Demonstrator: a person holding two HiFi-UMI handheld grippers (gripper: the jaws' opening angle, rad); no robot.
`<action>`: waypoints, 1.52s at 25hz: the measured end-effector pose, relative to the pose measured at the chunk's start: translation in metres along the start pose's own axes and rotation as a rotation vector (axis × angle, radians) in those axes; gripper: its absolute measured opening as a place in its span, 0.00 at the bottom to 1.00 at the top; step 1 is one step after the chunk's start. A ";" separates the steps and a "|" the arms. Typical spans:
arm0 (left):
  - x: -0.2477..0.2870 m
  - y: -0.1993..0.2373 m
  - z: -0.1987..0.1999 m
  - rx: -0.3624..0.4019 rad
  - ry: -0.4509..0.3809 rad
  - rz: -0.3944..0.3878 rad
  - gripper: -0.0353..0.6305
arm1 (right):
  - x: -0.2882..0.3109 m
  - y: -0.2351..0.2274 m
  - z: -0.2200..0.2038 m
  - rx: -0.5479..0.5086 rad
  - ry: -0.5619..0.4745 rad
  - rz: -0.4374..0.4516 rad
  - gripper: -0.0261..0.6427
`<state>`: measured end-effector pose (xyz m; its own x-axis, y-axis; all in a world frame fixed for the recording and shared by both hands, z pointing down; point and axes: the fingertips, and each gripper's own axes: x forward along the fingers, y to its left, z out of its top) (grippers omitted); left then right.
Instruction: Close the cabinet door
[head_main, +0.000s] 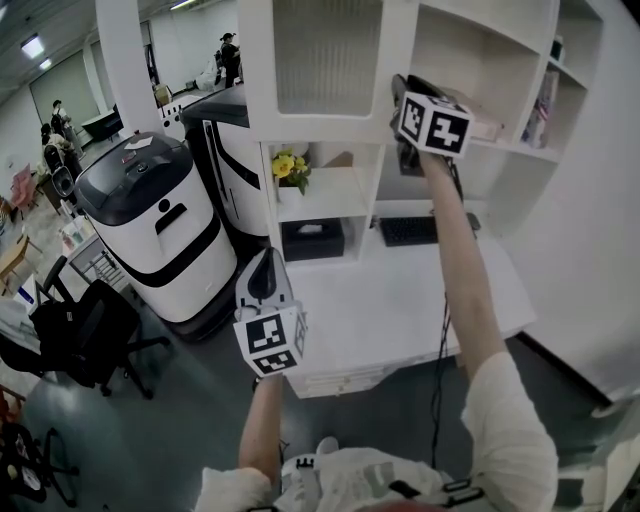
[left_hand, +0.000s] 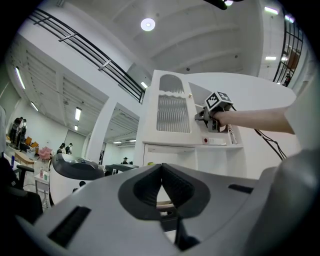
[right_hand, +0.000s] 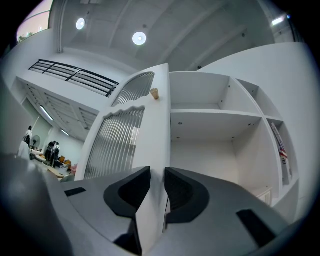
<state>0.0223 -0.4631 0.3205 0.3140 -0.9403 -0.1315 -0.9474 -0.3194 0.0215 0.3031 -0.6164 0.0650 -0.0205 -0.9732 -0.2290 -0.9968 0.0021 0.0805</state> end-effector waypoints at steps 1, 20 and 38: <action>0.001 0.000 -0.001 -0.002 0.001 -0.001 0.06 | 0.001 -0.001 -0.001 -0.002 0.003 -0.003 0.16; 0.018 0.010 0.000 -0.005 -0.010 0.005 0.06 | 0.025 -0.007 -0.007 -0.022 0.006 -0.064 0.15; 0.026 0.013 -0.004 -0.014 0.002 0.005 0.06 | 0.033 -0.008 -0.008 -0.012 -0.008 -0.058 0.15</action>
<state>0.0187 -0.4926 0.3215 0.3097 -0.9420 -0.1291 -0.9479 -0.3165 0.0356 0.3112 -0.6501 0.0647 0.0368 -0.9697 -0.2416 -0.9953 -0.0573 0.0784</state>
